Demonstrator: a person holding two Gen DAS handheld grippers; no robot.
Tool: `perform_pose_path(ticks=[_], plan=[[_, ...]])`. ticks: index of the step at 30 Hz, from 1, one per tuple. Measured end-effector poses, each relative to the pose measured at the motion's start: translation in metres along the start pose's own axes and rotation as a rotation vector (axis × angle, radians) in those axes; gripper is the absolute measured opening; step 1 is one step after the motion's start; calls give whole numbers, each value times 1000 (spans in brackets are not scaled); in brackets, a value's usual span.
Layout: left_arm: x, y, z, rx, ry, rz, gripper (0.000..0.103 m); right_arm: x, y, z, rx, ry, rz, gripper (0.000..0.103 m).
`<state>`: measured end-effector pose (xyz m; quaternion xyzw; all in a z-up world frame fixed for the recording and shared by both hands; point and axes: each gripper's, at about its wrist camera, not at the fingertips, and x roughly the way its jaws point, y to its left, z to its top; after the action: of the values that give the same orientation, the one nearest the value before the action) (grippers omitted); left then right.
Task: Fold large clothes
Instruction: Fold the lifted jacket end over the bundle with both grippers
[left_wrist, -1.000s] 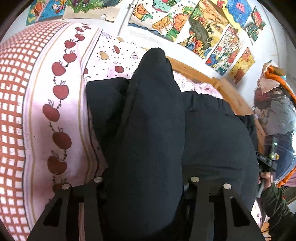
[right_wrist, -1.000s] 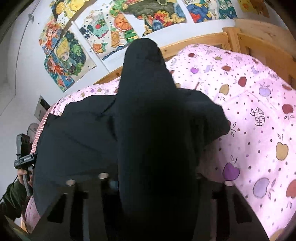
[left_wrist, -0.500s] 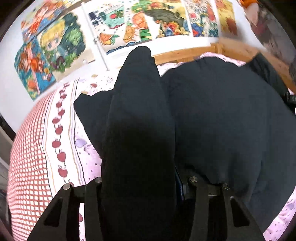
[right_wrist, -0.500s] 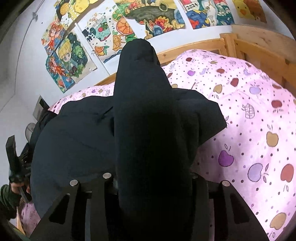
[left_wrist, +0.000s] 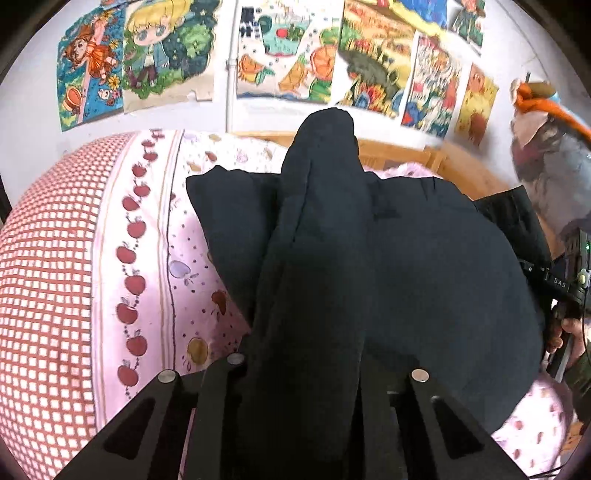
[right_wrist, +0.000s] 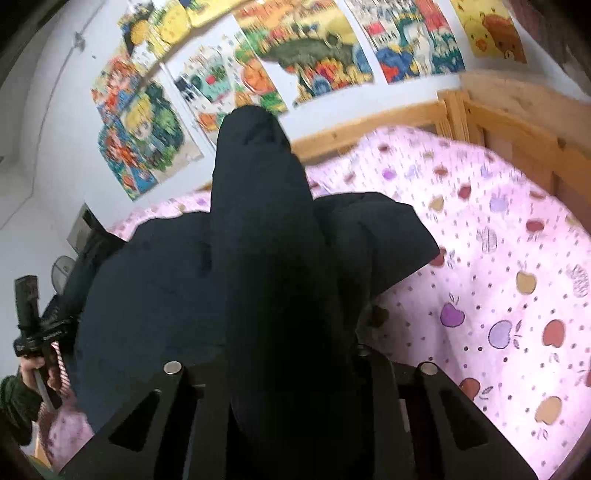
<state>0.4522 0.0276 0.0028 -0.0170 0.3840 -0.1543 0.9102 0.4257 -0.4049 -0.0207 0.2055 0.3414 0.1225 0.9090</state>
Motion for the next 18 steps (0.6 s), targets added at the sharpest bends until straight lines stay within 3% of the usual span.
perform_pose_path(ticks=[8, 18], plan=[[-50, -23, 4, 14, -72, -33, 16, -80, 42, 33, -122, -118, 19, 15], [-18, -78, 4, 22, -31, -109, 16, -120, 6, 45, -139, -159, -138, 14]])
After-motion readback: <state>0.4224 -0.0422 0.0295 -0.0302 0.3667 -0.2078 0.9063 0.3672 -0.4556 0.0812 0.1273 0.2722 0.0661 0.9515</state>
